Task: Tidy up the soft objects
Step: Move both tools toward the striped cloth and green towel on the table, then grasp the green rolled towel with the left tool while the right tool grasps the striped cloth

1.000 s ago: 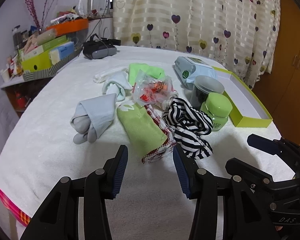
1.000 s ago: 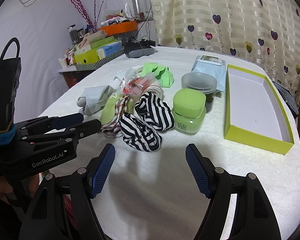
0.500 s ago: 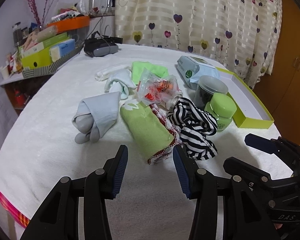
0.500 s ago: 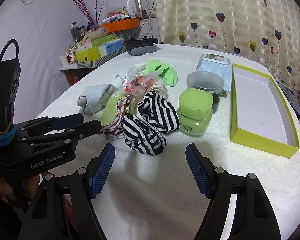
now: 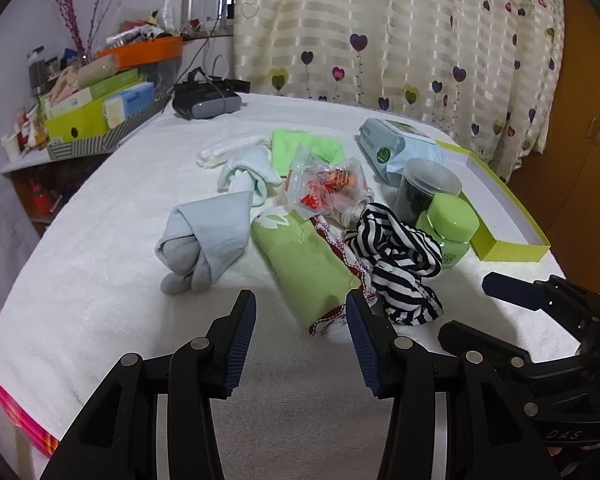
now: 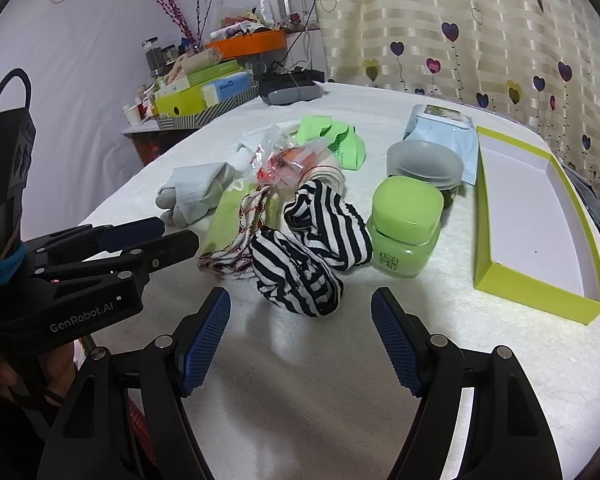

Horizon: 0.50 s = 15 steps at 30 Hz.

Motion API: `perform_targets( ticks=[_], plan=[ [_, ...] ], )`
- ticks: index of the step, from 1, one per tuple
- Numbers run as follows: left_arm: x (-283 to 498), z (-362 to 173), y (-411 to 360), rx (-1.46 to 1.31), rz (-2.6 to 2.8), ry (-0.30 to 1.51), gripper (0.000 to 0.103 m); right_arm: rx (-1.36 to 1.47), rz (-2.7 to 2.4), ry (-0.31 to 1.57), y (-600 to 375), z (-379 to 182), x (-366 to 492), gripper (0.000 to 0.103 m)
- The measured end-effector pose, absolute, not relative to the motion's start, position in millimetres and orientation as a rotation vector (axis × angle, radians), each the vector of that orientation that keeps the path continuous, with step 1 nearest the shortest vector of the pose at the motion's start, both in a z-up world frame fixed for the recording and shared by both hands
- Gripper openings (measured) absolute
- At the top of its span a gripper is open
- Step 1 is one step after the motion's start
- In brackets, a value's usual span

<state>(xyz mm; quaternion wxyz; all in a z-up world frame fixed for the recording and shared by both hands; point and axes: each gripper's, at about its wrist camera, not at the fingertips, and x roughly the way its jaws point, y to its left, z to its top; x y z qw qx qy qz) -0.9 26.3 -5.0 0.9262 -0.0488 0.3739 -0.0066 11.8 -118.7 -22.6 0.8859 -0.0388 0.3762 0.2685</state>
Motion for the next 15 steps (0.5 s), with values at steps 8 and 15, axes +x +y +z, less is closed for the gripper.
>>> perform_targets(
  ticks=[8, 15],
  plan=[
    [0.1, -4.4, 28.3, -0.116, -0.025, 0.764, 0.046, -0.084, 0.567, 0.790, -117.3, -25.9, 14.2, 0.074],
    [1.8, -3.6, 27.5, -0.095, -0.001, 0.752, 0.046, -0.078, 0.582, 0.794, -115.5, -27.3, 18.2, 0.074]
  ],
)
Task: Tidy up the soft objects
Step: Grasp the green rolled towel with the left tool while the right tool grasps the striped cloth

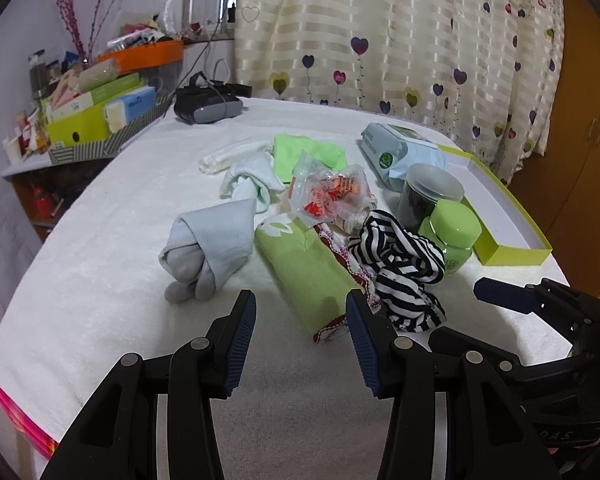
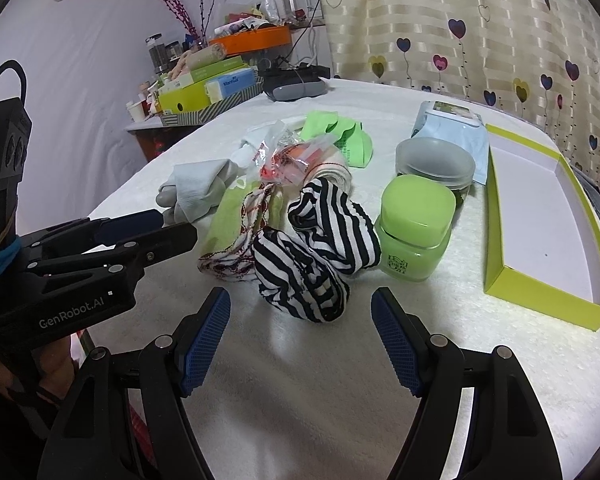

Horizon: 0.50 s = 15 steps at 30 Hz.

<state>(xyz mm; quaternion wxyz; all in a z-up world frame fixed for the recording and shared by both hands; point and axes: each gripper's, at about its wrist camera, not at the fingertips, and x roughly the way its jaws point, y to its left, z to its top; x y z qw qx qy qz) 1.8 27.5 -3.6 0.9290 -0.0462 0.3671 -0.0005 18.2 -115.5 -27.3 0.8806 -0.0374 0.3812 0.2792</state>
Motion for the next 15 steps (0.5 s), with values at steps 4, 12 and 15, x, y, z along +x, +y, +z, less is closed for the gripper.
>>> perform_targets(
  ticks=[4, 12, 15],
  plan=[
    [4, -5, 33, -0.114, 0.005, 0.750, 0.046, -0.075, 0.586, 0.799, -114, -29, 22, 0.074],
    [13, -10, 45, -0.193, -0.030, 0.764, 0.047, -0.084, 0.606, 0.809, -108, -34, 32, 0.073],
    [18, -12, 48, -0.228, -0.045, 0.771, 0.049, -0.092, 0.625, 0.825, -105, -39, 37, 0.063]
  ],
)
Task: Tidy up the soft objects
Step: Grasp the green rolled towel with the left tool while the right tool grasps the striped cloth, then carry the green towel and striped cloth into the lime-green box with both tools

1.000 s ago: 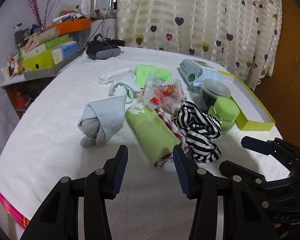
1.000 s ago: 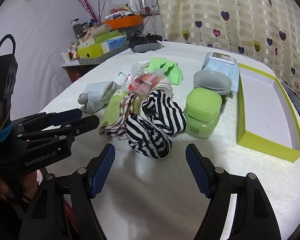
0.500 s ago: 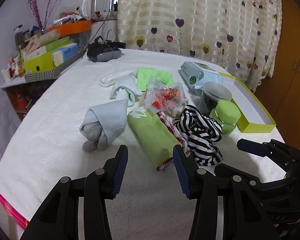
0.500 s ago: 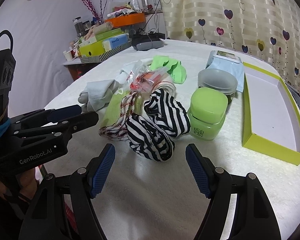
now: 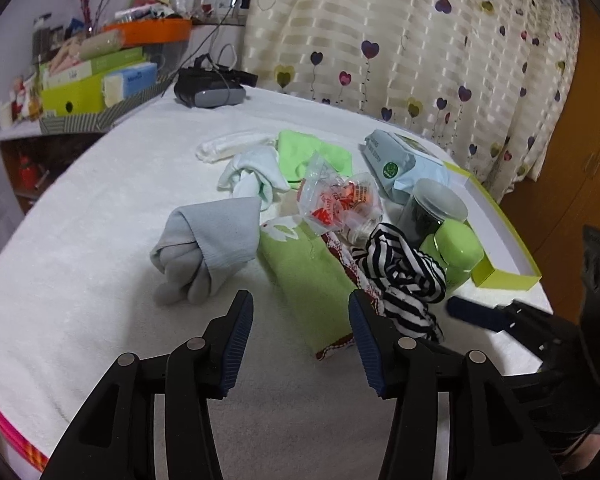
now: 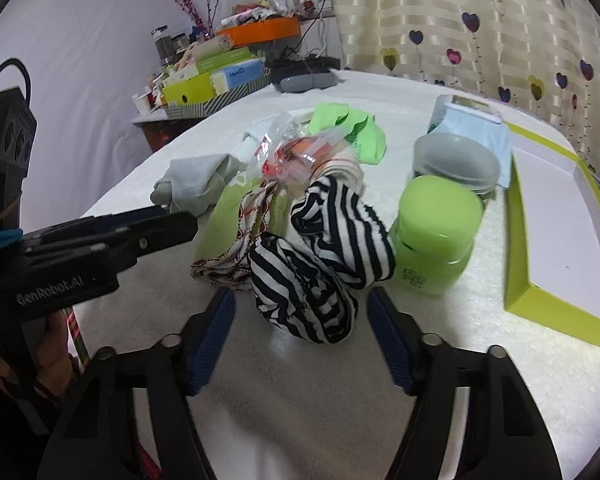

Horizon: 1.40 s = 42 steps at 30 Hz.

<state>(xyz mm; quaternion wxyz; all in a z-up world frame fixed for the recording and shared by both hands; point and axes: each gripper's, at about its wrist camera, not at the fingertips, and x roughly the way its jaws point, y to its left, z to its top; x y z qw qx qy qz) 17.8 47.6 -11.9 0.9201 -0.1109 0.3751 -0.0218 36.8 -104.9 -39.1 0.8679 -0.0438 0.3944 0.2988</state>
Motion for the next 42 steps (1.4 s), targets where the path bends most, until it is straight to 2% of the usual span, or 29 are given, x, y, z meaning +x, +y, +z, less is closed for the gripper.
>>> perform_targets(
  ticks=[4, 6, 9, 11, 23, 24, 27, 30, 42],
  plan=[
    [26, -18, 50, -0.253, -0.050, 0.791, 0.050, -0.102, 0.633, 0.850, -100, -48, 44, 0.061],
    [29, -22, 52, -0.268, -0.054, 0.804, 0.054, -0.103, 0.635, 0.856, -100, -50, 48, 0.061],
    [35, -26, 52, -0.287, -0.060, 0.817, 0.056, -0.113, 0.642, 0.854, -98, -51, 52, 0.045],
    [42, -30, 52, -0.309, -0.060, 0.831, 0.056, -0.108, 0.652, 0.852, -100, -52, 52, 0.027],
    [63, -45, 39, -0.372, -0.093, 0.863, 0.056, -0.058, 0.654, 0.841, -122, -50, 44, 0.024],
    [64, -44, 37, -0.371, -0.099, 0.864, 0.055, -0.055, 0.654, 0.839, -123, -50, 44, 0.024],
    [64, -43, 32, -0.364, -0.117, 0.858, 0.034, -0.051, 0.652, 0.834, -125, -50, 42, 0.024],
    [58, -38, 29, -0.347, -0.115, 0.841, 0.026, -0.046, 0.649, 0.827, -128, -49, 39, 0.024],
    [22, -13, 35, -0.308, -0.060, 0.770, 0.022, -0.029, 0.646, 0.770, -136, -32, 24, 0.024]
  ],
)
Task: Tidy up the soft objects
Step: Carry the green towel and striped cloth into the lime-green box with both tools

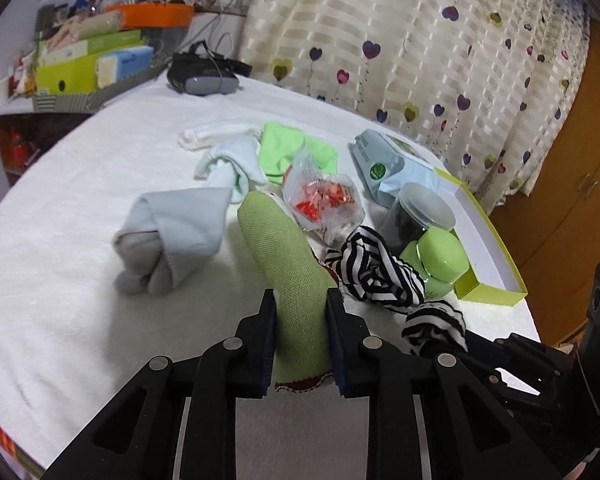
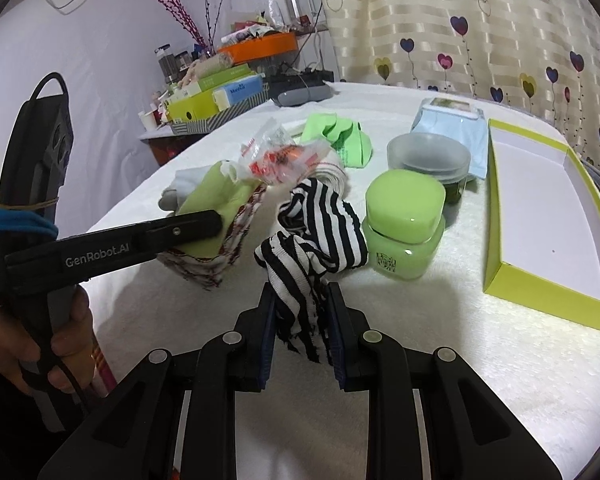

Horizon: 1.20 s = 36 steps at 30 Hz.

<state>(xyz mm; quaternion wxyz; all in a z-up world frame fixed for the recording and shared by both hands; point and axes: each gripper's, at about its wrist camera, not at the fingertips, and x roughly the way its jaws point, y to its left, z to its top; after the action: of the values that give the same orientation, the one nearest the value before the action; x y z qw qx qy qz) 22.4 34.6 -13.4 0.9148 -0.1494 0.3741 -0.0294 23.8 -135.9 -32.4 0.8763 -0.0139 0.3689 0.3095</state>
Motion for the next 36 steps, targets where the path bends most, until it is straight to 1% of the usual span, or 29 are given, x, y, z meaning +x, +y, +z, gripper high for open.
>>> perform_targets(
  ticks=[12, 28, 36],
  plan=[
    [4, 18, 19, -0.275, -0.099, 0.699, 0.022, -0.014, 0.621, 0.694, -151, -9, 12, 0.024],
    [33, 51, -35, -0.203, -0.214, 0.640, 0.022, 0.056, 0.497, 0.639, -211, 11, 40, 0.024],
    [60, 55, -76, -0.169, -0.293, 0.658, 0.022, 0.105, 0.421, 0.639, -251, 12, 64, 0.025]
  ],
)
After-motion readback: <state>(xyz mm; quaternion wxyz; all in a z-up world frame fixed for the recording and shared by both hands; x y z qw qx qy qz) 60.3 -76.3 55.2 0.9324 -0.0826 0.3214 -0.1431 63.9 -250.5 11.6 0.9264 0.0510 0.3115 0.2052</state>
